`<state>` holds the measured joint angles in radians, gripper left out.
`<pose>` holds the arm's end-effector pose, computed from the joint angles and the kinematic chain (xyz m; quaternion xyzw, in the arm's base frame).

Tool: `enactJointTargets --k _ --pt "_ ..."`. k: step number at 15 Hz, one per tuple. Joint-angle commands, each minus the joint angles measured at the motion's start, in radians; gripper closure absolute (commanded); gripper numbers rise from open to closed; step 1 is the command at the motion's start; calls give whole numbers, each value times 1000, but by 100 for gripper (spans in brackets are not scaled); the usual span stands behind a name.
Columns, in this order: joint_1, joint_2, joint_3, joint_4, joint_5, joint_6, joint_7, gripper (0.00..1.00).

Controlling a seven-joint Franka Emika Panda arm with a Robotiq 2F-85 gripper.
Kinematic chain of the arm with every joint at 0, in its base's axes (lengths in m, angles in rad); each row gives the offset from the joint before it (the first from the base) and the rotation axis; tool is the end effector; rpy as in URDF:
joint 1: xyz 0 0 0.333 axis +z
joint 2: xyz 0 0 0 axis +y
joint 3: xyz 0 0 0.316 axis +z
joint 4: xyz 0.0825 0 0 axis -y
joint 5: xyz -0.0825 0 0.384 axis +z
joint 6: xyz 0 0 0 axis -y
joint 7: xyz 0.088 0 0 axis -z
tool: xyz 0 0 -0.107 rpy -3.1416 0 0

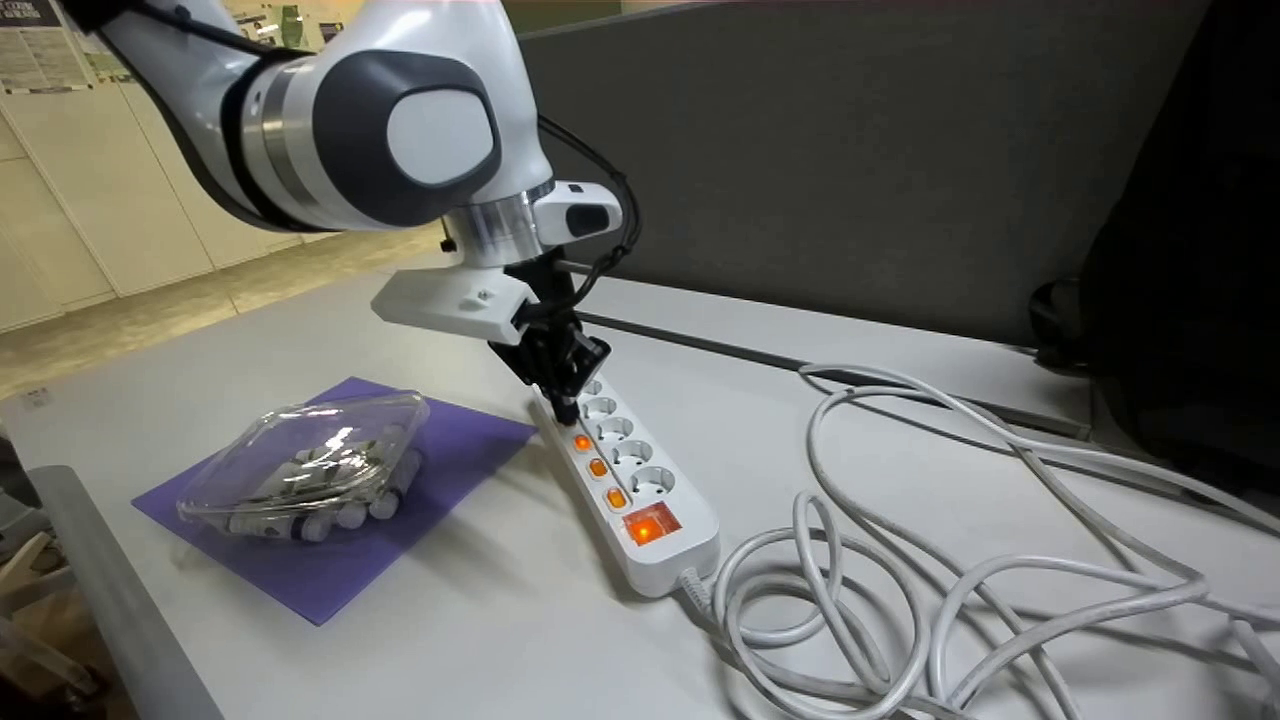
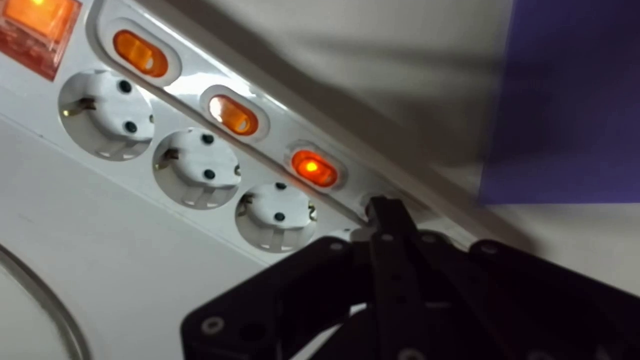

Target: Press the fourth and third switch from the left on the extension cable

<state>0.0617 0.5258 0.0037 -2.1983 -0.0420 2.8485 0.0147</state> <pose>0.5603 0.0390 0.1521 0.9970 0.0447 0.0624 0.0039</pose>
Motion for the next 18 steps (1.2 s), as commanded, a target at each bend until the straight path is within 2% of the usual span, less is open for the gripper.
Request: enactJointTargets --k 1,9,10,18 --pt "6 23 -10 32 -14 -10 -6 100" --pt "-25 -3 33 21 2 4 -73 100" --pt "-7 4 15 16 -6 4 -54 99" --pt "-5 11 16 21 -6 10 -51 100"
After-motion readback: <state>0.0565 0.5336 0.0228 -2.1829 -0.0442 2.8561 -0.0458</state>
